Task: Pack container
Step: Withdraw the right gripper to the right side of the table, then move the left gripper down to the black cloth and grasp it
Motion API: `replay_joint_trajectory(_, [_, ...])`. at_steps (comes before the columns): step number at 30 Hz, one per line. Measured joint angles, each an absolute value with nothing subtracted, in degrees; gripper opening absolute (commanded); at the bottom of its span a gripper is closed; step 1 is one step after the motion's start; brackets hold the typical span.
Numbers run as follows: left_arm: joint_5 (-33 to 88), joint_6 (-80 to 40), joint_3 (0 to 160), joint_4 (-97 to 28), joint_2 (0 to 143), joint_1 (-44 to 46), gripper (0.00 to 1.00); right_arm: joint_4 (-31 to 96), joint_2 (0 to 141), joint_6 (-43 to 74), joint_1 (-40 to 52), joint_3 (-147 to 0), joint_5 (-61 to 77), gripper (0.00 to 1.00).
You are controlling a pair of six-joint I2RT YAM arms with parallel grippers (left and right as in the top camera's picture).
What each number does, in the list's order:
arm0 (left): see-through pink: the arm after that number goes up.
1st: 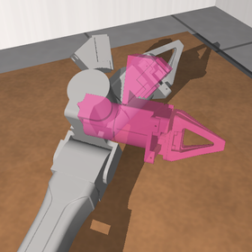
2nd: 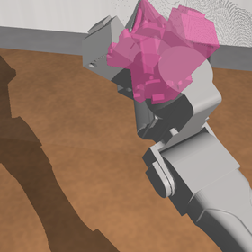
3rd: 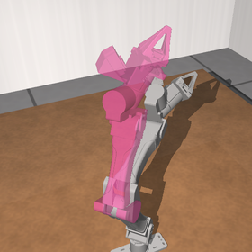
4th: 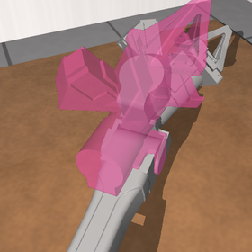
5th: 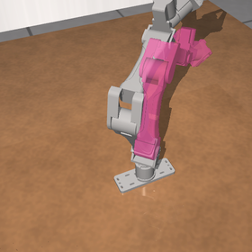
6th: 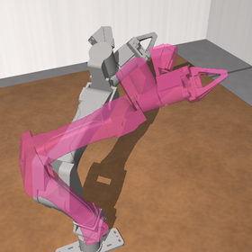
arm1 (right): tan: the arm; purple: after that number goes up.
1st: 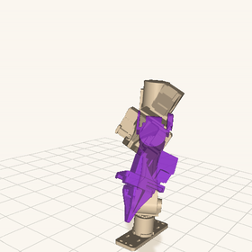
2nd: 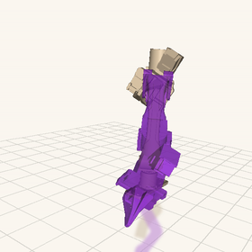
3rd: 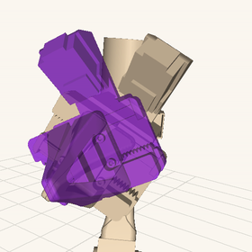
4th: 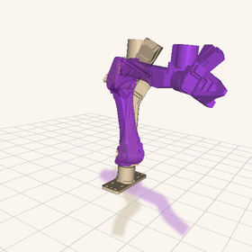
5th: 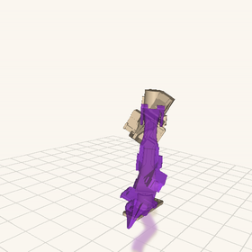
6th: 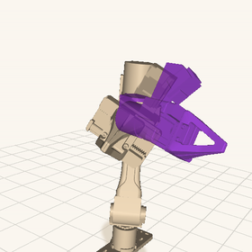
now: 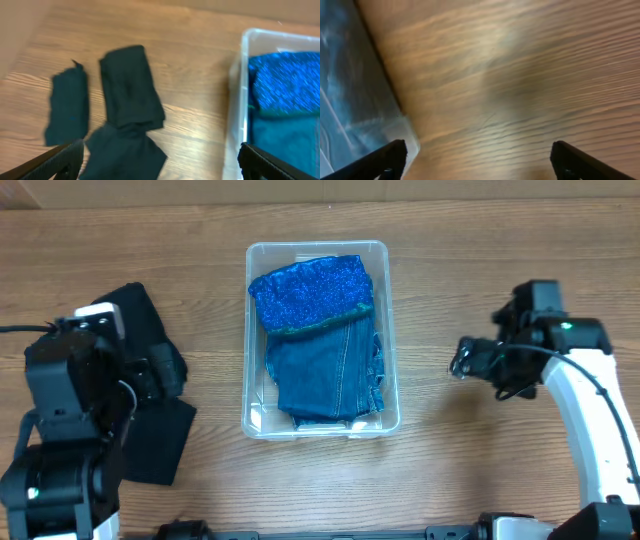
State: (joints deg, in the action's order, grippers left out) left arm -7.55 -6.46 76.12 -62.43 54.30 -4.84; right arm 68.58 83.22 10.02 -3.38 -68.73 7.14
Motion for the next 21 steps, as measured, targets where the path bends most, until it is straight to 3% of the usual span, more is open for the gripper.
replay_joint_trajectory(7, [-11.2, -15.3, 76.7, -67.3, 54.0, -5.4, 1.0, 69.1, 83.2, 11.0, -4.3, -69.2, 5.5, 1.0])
replay_joint_trajectory(11, [-10.2, -16.5, 76.7, -67.8, 53.9, -10.5, 1.0, 69.1, 83.2, 11.2, -4.3, -69.2, 5.5, 1.0])
replay_joint_trajectory(16, [1.6, -12.7, 76.7, -67.5, 55.1, -24.6, 1.0, 69.3, 83.2, 11.4, -4.3, -69.2, 5.5, 1.0])
replay_joint_trajectory(21, [26.0, -5.7, 76.9, -62.7, 61.2, -33.9, 1.0, 69.5, 83.2, 11.4, -4.3, -69.2, 5.5, 1.0])
